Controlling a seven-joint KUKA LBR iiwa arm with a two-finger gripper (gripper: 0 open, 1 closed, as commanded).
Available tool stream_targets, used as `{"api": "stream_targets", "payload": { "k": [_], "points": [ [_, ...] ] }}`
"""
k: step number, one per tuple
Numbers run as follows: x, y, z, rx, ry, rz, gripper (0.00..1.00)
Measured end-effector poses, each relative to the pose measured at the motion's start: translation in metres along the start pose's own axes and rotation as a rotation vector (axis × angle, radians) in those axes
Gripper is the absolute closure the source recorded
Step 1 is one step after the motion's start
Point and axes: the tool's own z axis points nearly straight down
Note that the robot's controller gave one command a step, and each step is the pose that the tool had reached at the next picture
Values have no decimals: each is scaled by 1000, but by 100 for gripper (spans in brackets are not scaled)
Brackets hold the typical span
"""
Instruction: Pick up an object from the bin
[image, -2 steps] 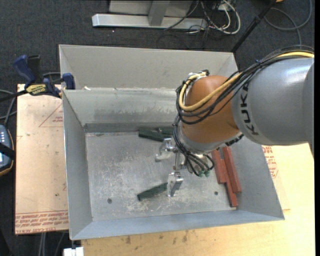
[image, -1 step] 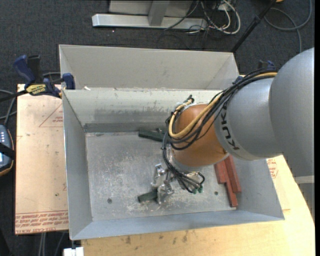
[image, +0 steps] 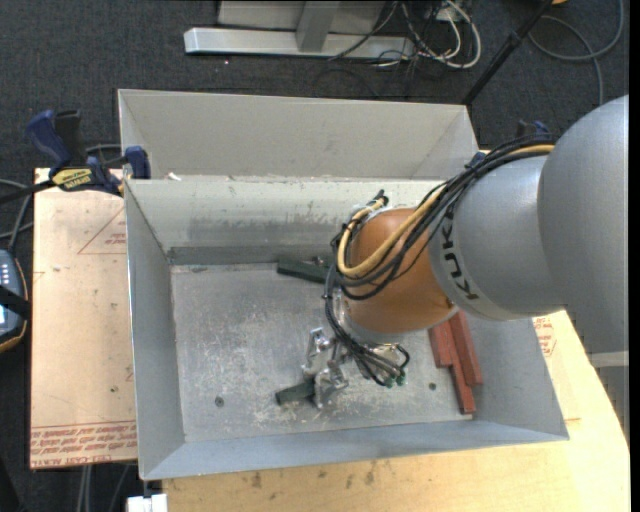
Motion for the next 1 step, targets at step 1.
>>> {"api": "stream_targets", "payload": {
  "k": [1],
  "points": [
    [-29,-8,-110,0,7,24,100]
  ]
}}
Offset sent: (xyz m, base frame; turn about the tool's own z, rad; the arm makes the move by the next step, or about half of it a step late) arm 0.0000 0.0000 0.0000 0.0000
